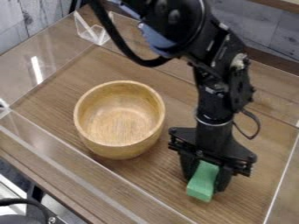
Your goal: Move green stick from inside the wooden bowl to the table next to it
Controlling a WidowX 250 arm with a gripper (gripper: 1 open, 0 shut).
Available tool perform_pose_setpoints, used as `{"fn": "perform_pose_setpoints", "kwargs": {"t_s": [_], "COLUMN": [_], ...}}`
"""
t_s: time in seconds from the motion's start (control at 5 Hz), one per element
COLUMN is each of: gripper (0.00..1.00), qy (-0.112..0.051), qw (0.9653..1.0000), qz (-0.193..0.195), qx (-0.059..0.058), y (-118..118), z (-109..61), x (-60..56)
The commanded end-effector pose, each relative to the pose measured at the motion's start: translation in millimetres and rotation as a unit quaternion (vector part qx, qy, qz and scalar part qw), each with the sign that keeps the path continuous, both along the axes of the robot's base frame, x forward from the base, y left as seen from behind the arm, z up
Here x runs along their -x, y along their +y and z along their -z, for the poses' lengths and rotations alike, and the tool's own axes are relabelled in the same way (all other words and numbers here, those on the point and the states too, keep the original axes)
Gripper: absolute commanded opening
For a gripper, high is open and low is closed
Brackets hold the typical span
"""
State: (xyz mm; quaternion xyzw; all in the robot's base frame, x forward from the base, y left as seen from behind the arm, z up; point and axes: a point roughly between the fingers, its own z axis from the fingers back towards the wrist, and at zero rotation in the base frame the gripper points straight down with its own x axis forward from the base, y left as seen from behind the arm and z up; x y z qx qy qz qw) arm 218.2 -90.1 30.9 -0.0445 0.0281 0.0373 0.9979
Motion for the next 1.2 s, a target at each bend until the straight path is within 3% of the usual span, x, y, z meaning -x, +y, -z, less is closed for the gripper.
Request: {"fn": "perform_pose_setpoints", "kwargs": {"t_s": [0.0,1.0], "gripper": [0.0,0.0], "qy": [-0.028,-0.032], "qw": [0.9996,0.999], "qz": [-0.001,0.029], "qx": [0.005,0.007], "y": [7.4,13.5], "z": [-13.7,-11.6], "x": [-8.5,-4.9]}}
